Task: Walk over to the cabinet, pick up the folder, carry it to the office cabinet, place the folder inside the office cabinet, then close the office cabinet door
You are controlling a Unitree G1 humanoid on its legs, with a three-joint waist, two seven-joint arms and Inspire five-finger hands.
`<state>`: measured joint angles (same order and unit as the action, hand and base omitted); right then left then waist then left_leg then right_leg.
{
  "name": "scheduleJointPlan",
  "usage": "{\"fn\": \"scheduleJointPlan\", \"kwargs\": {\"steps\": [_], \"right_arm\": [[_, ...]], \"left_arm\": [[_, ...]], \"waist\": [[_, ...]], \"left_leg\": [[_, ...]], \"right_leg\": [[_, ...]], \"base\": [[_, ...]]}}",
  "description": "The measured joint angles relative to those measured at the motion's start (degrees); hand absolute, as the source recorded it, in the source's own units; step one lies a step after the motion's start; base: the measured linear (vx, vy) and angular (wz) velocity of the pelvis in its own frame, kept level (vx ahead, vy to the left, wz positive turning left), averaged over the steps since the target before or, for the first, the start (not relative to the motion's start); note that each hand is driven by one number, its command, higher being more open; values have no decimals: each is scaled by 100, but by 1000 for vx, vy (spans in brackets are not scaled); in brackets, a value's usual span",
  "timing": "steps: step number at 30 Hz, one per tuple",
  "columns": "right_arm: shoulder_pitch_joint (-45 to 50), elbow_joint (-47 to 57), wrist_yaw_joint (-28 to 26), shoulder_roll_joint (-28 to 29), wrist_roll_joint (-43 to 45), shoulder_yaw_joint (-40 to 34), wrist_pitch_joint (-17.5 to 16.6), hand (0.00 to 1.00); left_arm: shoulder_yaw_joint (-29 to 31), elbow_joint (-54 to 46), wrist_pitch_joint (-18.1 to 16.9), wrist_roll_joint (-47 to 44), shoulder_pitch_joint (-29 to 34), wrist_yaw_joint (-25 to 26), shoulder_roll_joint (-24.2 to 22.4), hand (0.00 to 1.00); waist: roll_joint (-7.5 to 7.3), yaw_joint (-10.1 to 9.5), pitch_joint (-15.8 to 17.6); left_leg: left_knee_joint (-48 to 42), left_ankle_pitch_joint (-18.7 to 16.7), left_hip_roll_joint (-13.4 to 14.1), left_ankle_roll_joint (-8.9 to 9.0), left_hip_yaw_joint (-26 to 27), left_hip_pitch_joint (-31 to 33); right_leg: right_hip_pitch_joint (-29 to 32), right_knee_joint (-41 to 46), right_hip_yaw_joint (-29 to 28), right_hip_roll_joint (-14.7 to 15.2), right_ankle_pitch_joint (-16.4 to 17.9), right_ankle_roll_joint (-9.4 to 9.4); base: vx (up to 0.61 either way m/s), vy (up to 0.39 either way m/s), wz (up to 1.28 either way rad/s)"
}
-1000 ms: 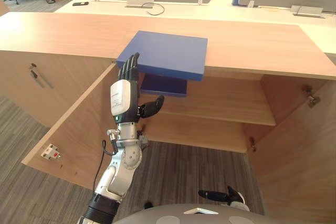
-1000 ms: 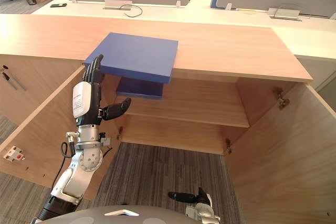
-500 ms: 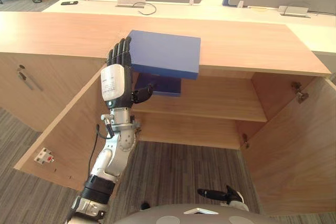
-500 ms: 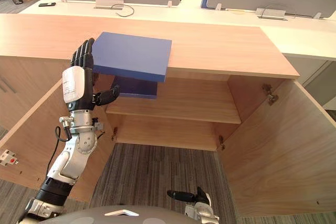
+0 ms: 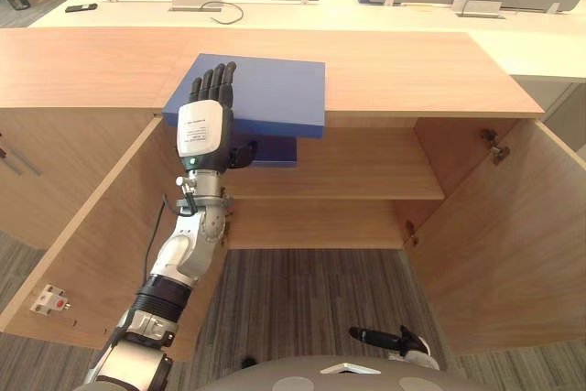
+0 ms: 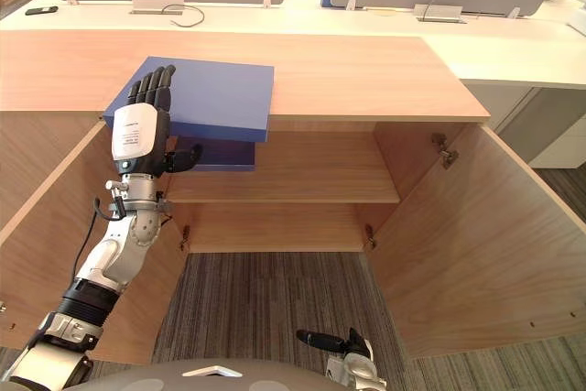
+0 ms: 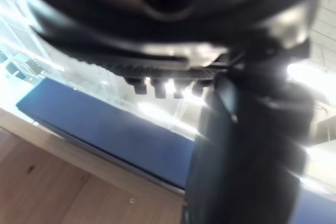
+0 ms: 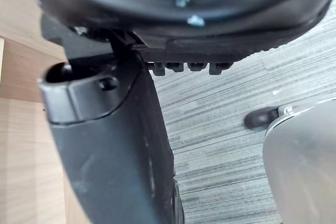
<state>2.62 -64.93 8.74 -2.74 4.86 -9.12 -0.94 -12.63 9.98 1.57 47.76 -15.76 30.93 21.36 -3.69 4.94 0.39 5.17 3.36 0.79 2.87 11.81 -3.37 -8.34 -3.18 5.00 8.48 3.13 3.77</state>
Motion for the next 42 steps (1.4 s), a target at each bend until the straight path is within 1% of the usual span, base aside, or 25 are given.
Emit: {"fn": "scheduleJointPlan", "kwargs": {"steps": [4,6,7,10,13,16,18,22,24,27,31,32,33,34,36,37,39,40,42], "right_arm": [[58,-1,-80,-13,0,-149,3,100],[96,-2,-86,-13,0,-168,9,100],[103,-2,-87,-13,0,-169,10,100],[113,-8,-91,-3,-2,-226,22,100],[113,-8,-92,3,-1,-274,25,100],[111,-9,-94,3,0,-334,24,100],[106,-9,-96,4,0,-385,24,100],[106,-8,-98,-2,5,-397,23,100],[121,-9,-97,-8,6,-439,24,100],[126,-13,-96,-13,10,-510,24,100],[129,-49,-94,-14,11,-603,25,100],[126,-55,-94,-16,11,-603,25,100],[125,-59,-93,-16,11,-598,25,100],[128,-62,-90,-16,11,-599,28,100],[166,-79,-83,-20,7,-599,50,100],[178,-105,-83,-28,6,-598,50,100],[197,-189,-77,-64,5,-595,57,100],[205,-195,-77,-76,2,-590,57,100],[208,-219,-66,-97,3,-578,56,100]], "left_arm": [[0,108,-7,3,-131,-144,214,100],[0,147,-7,3,-183,-165,228,100],[0,148,-7,3,-189,-168,242,0],[-6,239,-22,13,-251,-262,383,0],[-9,565,-7,27,-474,-287,400,0],[-23,597,8,239,-732,-272,504,0],[-125,678,-17,347,-956,-173,641,0],[-181,1001,18,402,-1511,-114,658,0],[-269,1102,-12,438,-1595,-161,699,0],[-284,1201,-16,473,-1617,-113,766,0],[-296,1176,7,468,-1715,-139,787,0],[-316,1004,78,460,-1649,-169,780,0],[-317,608,133,447,-1436,-211,762,0],[-318,370,130,441,-1293,-232,741,0],[-349,-745,12,432,-571,-279,488,0],[-355,-1010,-47,418,-385,-293,380,0],[-658,-1962,-387,168,185,-324,-36,0],[-757,-2131,-498,108,287,-332,-114,0],[-1059,-2577,-864,-291,613,-430,-322,0]], "waist": [[-28,3,18],[-40,1,26],[-45,3,28],[-59,36,38],[-51,38,43],[-30,66,56],[8,130,79],[30,174,84],[45,204,94],[86,307,123],[102,300,134],[99,297,140],[95,296,143],[92,293,145],[84,281,148],[84,278,148],[82,149,145],[89,127,143],[121,124,125]], "left_leg": [[-2,-33,-10,14,19,0],[-5,-35,-14,0,23,1],[-6,-37,-15,-2,27,1],[-23,-40,-20,-6,38,1],[-26,-39,-18,-7,28,2],[-26,-38,-13,-7,20,-1],[-25,-34,-15,-11,21,-5],[-13,-29,-19,-18,32,-15],[-3,-31,-25,-17,37,-17],[-2,-36,-32,-13,38,-17],[-12,-39,-30,-10,37,-17],[-18,-40,-31,-11,35,-16],[-18,-43,-33,-14,32,-15],[-18,-46,-35,-16,26,-15],[-24,-56,-40,-18,-3,-17],[-25,-56,-38,-19,-9,-18],[-25,-56,-28,-18,-53,-22],[-25,-56,-21,-18,-61,-22],[-20,-67,-6,-23,-93,-41]], "right_leg": [[31,-11,-40,12,3,-1],[28,-10,-45,15,1,2],[28,-11,-48,16,1,2],[27,-51,-64,17,-13,24],[19,-91,-64,15,-32,53],[18,-86,-62,11,-34,52],[19,-79,-62,15,-47,51],[21,-78,-63,23,-66,45],[24,-80,-64,30,-66,45],[25,-87,-66,36,-67,46],[18,-99,-66,32,-67,46],[17,-102,-65,32,-65,42],[15,-106,-63,33,-62,37],[12,-107,-58,33,-59,32],[-8,-101,-37,36,-50,14],[0,-88,-63,36,-52,16],[17,-36,-62,32,-54,19],[30,1,-62,27,-54,19],[47,90,-66,14,-53,19]], "base": [[-43,-14,-5],[0,0,0],[29,-29,-3],[32,-36,-5],[18,-48,-5],[-15,-47,0],[-46,-30,0],[-60,-24,-2],[-63,-25,-2],[-31,-17,-1],[0,0,0],[0,0,0],[0,0,0],[0,0,0],[0,0,4],[0,0,0],[0,0,0],[-16,-13,6],[-49,-22,3]]}}
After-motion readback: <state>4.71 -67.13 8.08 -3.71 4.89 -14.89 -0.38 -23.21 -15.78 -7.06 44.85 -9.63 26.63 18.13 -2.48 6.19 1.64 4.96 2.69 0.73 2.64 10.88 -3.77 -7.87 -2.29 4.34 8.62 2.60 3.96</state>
